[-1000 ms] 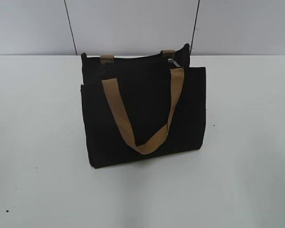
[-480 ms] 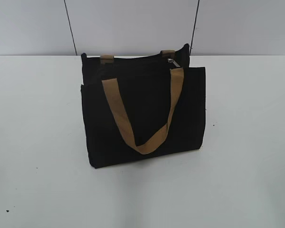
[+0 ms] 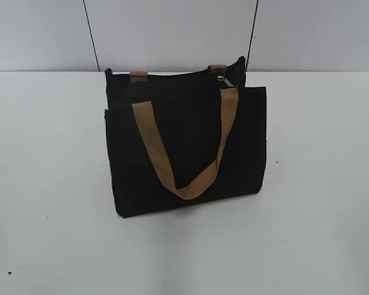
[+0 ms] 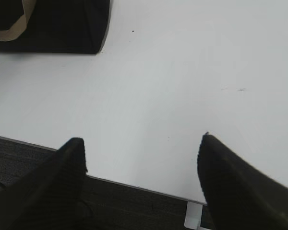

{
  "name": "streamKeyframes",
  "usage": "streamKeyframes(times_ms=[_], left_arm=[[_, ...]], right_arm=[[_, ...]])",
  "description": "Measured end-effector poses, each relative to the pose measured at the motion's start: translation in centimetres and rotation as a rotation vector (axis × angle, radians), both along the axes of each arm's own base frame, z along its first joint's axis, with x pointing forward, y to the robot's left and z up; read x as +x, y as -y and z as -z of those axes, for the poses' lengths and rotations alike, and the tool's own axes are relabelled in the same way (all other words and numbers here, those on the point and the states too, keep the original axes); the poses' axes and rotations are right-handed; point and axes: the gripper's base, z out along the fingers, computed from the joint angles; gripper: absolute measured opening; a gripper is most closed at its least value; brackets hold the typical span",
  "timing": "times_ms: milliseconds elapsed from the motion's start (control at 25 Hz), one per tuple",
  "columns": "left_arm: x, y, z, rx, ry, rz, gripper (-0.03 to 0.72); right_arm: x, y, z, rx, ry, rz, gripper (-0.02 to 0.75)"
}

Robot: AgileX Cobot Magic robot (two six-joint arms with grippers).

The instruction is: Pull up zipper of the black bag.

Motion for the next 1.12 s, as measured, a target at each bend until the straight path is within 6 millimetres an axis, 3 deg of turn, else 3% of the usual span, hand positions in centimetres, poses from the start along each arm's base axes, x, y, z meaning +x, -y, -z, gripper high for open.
streamKeyframes(times_ms=[520,1120], left_arm=[[-0.1,0.0,0.0,-0.002,0.006,-0.017,0.433],[-1.0,0.0,0.0,-0.013,0.072,-0.326,0.433]], right_arm=[[0.0,0.0,0.1,0.000,-0.002,0.002,0.546],[-1.7,0.3,0.0,0.018,0.121,0.004,0.546]])
